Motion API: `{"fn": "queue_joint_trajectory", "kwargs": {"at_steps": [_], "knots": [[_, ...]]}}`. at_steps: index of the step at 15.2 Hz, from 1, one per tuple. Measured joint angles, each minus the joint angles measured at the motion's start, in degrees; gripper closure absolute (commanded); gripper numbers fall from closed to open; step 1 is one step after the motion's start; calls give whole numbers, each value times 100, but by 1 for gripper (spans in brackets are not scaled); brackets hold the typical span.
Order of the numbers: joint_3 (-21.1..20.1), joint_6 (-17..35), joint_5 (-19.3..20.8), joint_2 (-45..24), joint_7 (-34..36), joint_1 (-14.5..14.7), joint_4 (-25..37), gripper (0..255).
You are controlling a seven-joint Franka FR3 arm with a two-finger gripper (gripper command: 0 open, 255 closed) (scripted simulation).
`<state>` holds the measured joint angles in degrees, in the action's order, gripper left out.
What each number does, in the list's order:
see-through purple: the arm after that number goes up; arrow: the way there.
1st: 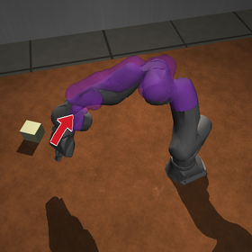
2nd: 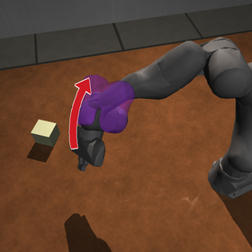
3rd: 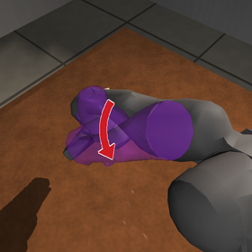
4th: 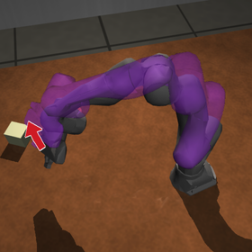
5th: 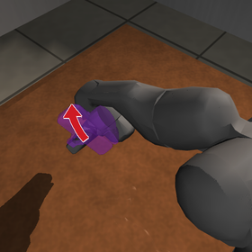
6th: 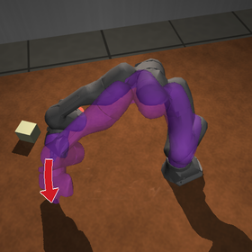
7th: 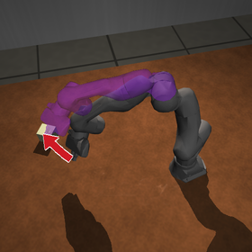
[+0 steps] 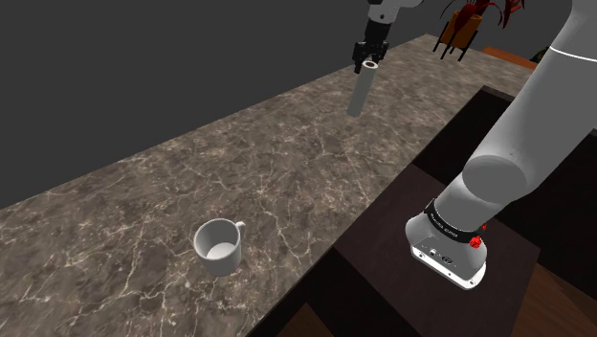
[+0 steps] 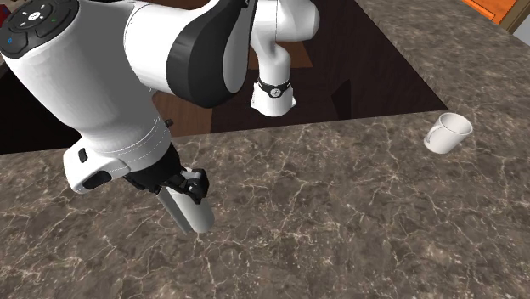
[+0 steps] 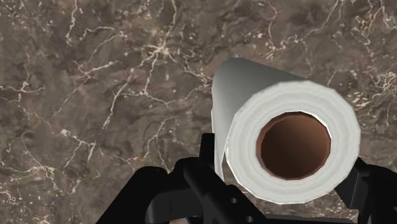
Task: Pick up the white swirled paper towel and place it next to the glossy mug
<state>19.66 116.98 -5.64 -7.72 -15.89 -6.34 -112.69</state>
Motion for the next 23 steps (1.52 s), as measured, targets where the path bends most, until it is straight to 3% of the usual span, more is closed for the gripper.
{"fn": "queue_joint_trajectory", "kwargs": {"at_steps": [23], "knots": [[15, -1542, 180, 385, 178, 22, 1184, 255]]}}
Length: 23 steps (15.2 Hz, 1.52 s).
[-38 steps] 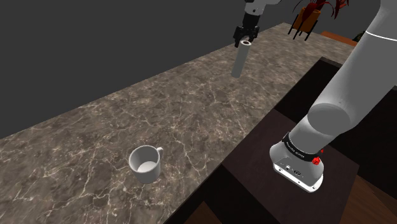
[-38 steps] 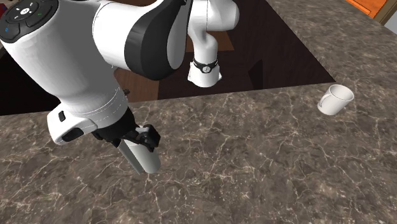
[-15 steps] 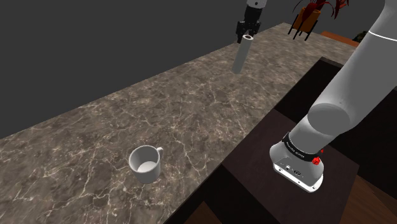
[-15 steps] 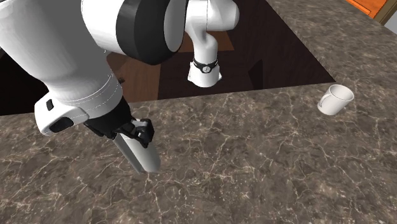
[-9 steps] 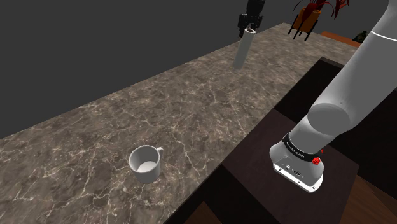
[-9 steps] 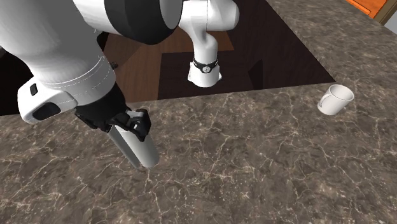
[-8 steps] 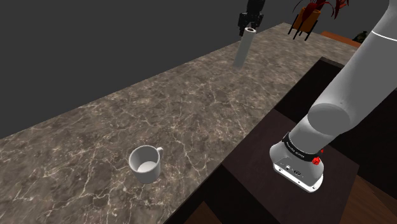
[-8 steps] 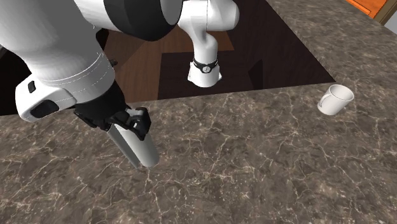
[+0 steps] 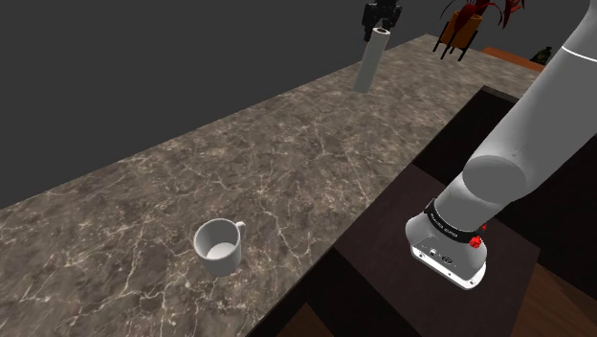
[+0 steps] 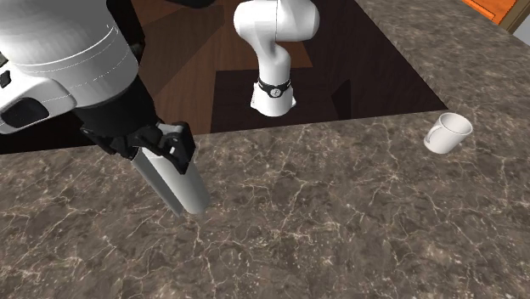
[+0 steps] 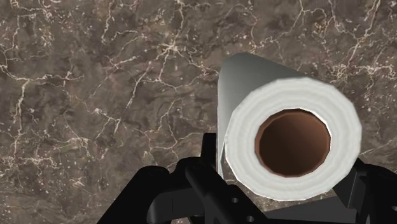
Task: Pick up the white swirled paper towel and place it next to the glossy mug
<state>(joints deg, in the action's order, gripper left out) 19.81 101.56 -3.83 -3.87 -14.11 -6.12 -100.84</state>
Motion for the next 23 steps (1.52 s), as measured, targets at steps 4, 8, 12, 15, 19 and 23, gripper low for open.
{"fn": "queue_joint_trajectory", "kwargs": {"at_steps": [4, 8, 12, 15, 19, 23], "knots": [[5, -302, -11, -42, 5, -9, 341, 255], [8, -615, -6, -38, 21, -12, 651, 255], [17, -922, -13, -63, 20, -25, 981, 255], [28, -1175, -32, -119, 10, -42, 1286, 255], [34, -1521, -63, -208, 16, -57, 1716, 255], [52, -1867, -104, -321, -3, -92, 2167, 255]]}}
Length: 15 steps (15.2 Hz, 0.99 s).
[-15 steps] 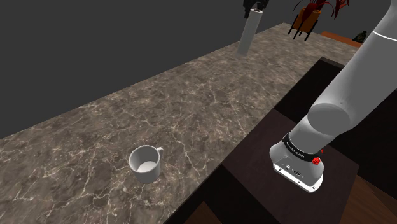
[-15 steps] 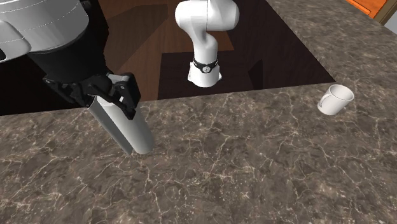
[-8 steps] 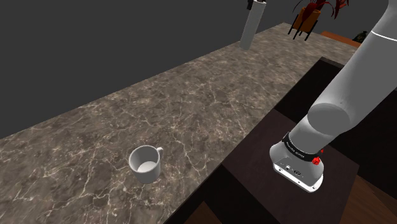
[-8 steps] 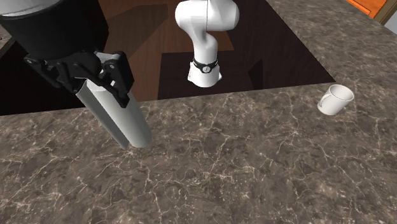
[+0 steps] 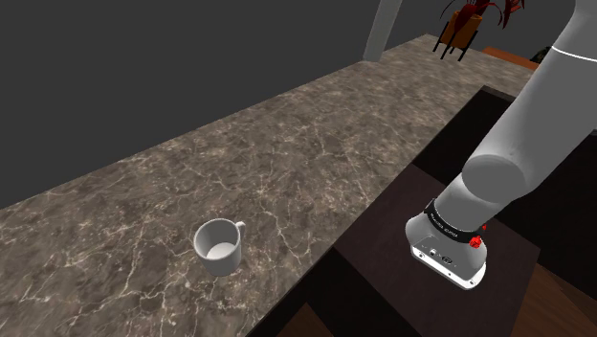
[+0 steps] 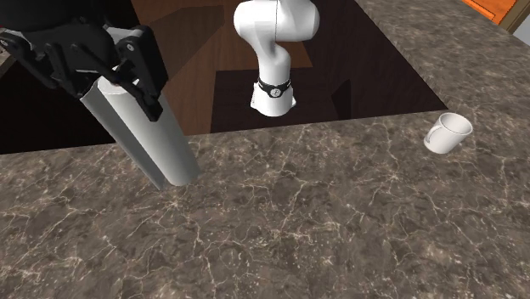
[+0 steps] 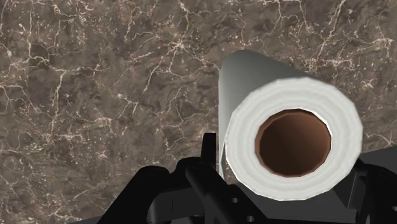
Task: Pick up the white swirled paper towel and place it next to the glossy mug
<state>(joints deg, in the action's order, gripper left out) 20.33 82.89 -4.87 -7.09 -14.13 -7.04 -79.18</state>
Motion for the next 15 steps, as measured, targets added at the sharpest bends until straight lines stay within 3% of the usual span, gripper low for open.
{"fn": "queue_joint_trajectory", "kwargs": {"at_steps": [9, 15], "knots": [[47, -886, -168, -426, -49, -137, 1284, 255], [-256, -705, 81, 313, 677, 392, 445, 255]]}}
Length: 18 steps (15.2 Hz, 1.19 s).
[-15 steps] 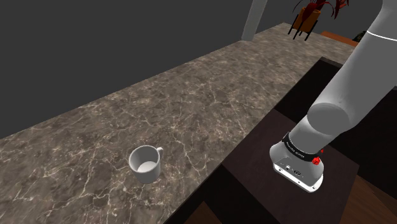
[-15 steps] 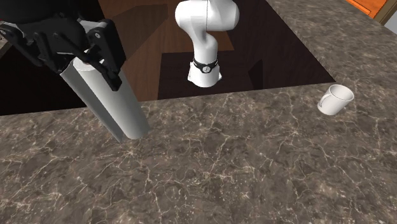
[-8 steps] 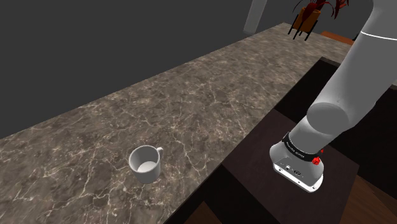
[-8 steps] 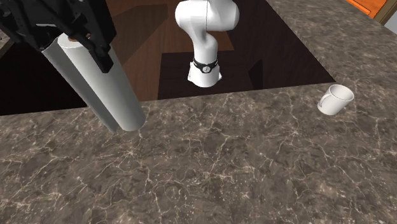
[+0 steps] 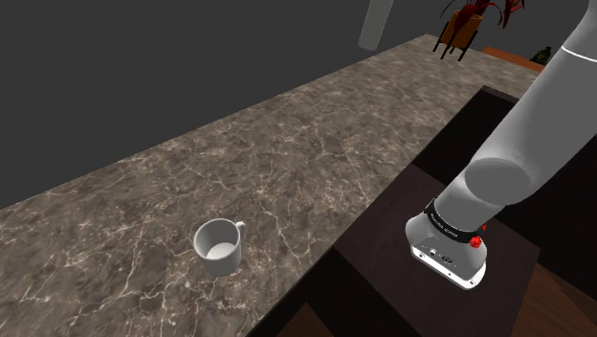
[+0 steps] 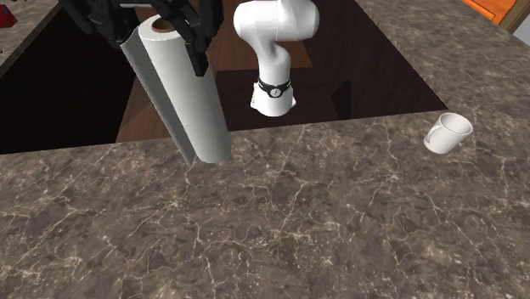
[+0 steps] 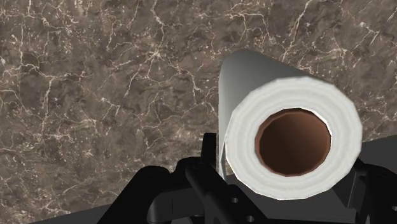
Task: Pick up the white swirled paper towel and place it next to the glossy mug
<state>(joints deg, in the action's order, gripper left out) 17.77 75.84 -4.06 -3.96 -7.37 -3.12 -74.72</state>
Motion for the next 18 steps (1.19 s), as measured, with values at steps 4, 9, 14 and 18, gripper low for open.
{"fn": "queue_joint_trajectory", "kwargs": {"at_steps": [4, 9, 14, 18], "knots": [[-301, 164, 134, 537, 603, 339, -649, 255], [-715, 314, 181, 978, 1357, 690, -1192, 255], [-1129, 386, 150, 1255, 2083, 996, -1505, 255], [-1468, 461, 91, 1347, 2661, 1233, -1637, 255]]}}
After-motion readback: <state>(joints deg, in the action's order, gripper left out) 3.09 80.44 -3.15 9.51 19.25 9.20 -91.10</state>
